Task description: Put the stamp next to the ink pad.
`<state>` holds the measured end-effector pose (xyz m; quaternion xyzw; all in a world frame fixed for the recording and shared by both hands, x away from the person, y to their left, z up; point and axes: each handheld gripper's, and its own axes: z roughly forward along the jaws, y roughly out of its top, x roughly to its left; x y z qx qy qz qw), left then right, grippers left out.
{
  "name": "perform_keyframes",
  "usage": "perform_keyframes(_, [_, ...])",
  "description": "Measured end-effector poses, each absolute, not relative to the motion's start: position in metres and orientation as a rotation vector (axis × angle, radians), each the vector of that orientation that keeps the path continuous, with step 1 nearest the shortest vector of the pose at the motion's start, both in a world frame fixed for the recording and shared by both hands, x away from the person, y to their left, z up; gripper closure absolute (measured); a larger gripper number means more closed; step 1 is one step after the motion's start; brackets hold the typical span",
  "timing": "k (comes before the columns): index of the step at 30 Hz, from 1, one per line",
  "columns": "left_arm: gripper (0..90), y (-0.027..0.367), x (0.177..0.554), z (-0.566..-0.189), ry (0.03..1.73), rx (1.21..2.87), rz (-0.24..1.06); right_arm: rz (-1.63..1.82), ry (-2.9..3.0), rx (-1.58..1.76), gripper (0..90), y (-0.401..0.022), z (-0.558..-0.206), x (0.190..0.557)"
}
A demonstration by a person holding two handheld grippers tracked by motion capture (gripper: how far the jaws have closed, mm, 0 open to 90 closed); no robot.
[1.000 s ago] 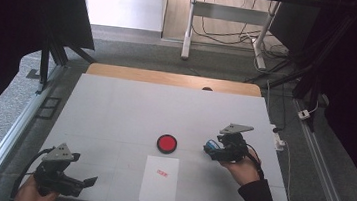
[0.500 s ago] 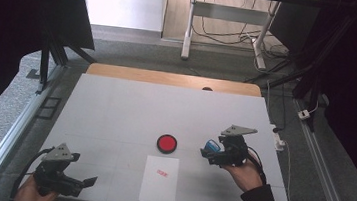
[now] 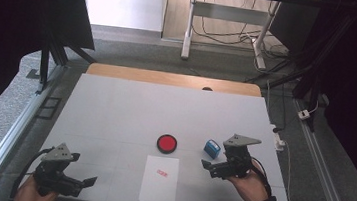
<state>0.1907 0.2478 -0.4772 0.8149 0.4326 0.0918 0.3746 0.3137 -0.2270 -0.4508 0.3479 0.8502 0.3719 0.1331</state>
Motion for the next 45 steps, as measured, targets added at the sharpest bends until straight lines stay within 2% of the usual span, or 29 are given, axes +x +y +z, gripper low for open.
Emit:
perform_keyframes(34, [0.0, 0.253, 0.19, -0.477, 1.141, 2.057, 0.225, 1.077, 2.334, 1.135, 0.0, -0.287, -0.448, 0.254])
perform_keyframes(45, [0.0, 0.256, 0.189, -0.477, 1.159, 2.049, 0.224, 0.981, 2.353, 1.144, 0.0, -0.292, -0.455, 0.243])
